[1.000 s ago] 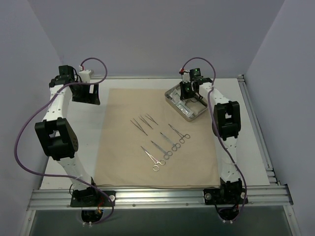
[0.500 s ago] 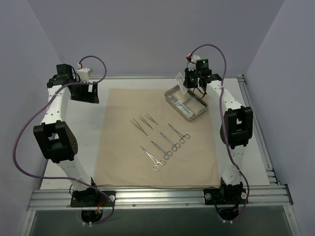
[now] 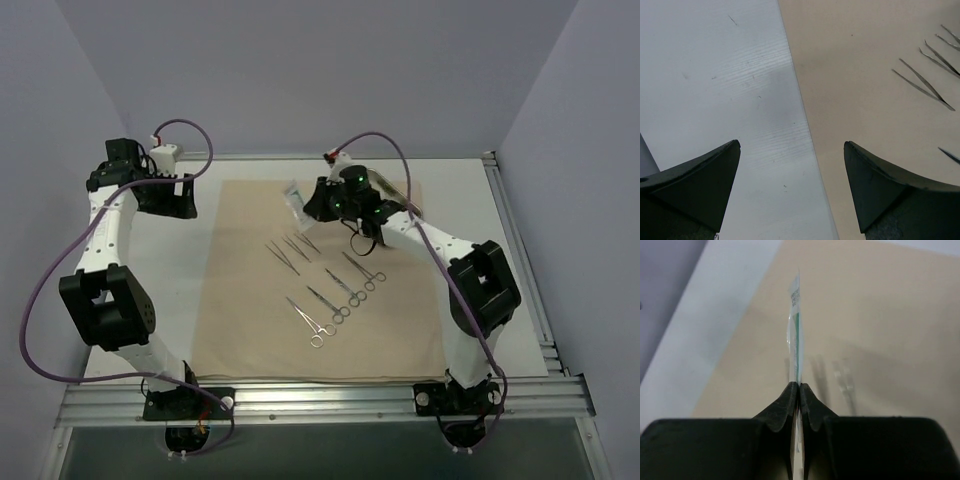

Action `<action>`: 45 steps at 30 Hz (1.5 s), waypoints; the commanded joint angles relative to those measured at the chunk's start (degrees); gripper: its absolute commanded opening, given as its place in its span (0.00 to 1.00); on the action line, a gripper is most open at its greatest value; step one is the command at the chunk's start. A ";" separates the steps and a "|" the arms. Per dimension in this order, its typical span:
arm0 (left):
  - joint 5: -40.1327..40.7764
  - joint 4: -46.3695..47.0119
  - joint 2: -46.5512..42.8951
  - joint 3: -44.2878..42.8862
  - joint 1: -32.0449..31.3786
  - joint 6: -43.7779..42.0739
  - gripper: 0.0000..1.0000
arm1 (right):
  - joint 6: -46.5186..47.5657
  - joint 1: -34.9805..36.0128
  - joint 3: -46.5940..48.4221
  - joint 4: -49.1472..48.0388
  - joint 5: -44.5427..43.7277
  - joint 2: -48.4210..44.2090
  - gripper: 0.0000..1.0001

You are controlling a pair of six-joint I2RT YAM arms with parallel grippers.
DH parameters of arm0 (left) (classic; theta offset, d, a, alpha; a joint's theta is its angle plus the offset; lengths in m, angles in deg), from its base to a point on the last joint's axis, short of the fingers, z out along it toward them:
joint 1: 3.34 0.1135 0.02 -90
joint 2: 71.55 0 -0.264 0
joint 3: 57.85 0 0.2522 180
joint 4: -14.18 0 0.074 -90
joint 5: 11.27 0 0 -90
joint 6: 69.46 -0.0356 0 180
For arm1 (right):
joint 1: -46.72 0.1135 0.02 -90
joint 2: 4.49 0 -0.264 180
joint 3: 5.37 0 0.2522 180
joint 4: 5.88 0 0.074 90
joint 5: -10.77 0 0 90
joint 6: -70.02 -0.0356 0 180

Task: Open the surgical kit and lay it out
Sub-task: Pick up the medical item from the container, then place the medical item in the surgical kit.

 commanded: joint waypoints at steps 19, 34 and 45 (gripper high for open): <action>-1.02 5.76 -14.60 15.75 2.22 -1.58 0.94 | -32.42 21.04 -7.06 -30.18 13.96 17.90 0.00; -0.40 6.90 -19.26 18.56 2.22 -2.10 0.94 | -34.71 21.05 -5.92 -27.29 15.64 22.47 0.06; -0.49 6.46 -19.26 18.30 2.22 -2.81 0.94 | -25.58 21.13 -3.56 -14.99 7.47 15.18 0.32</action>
